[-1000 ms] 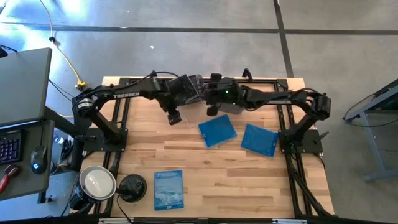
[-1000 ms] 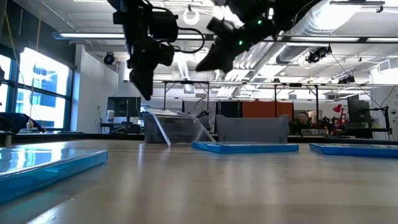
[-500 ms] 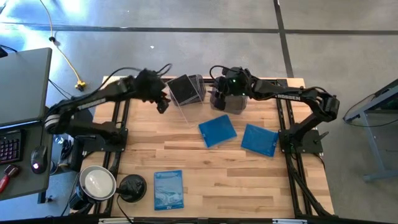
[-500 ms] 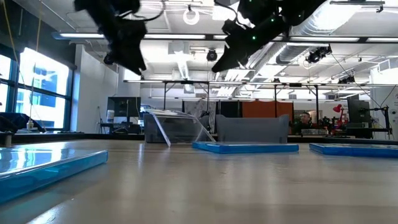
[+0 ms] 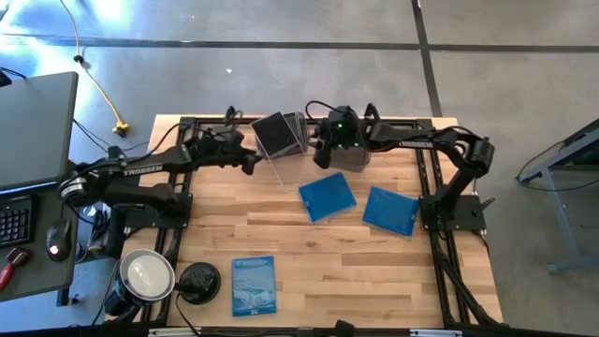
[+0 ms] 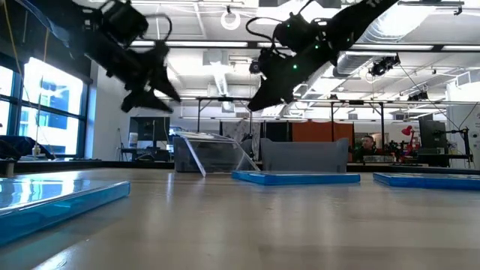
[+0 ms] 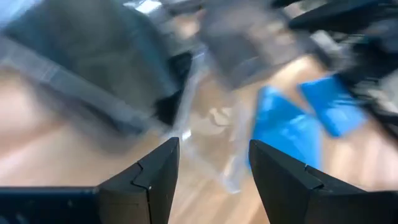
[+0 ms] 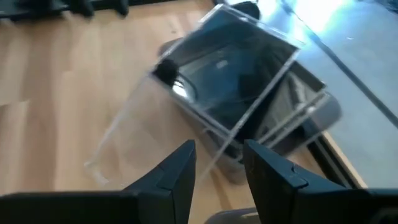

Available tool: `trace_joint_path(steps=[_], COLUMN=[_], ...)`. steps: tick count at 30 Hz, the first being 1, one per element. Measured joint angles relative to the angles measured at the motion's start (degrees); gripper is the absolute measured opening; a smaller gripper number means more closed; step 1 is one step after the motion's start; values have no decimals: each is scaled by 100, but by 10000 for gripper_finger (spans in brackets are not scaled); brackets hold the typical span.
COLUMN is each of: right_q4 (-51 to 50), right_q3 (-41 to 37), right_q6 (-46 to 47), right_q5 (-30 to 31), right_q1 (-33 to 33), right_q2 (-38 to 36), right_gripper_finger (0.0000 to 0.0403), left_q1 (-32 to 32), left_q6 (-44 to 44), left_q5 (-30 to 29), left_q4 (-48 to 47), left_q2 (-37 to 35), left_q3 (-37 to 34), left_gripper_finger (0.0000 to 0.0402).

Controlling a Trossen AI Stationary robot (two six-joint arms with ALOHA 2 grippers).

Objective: Pick & place jewel cases by type
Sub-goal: Put the black cd case into the left black bin

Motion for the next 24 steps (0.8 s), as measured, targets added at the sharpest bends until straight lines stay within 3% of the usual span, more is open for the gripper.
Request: trace_joint_path(steps=[7, 11, 15, 24], right_q4=[478, 493, 568, 766], right_q3=[1, 2, 4, 9], right_q6=[425, 516, 817, 879], right_q5=[11, 60, -210, -793], right_q1=[-125, -314, -510, -645], right_q2=[266, 412, 575, 663], right_gripper_finger=[130, 130, 130, 130], left_q1=[0, 0, 2, 0], left_q6=[-925, -1108, -1083, -965], left_q5=[-367, -557, -380, -207], left_q4=[-5, 512, 1226, 1578], left_q2=[875, 1459, 1883, 2021], left_q3=[-50, -45, -44, -28], left_gripper_finger=[193, 193, 193, 193])
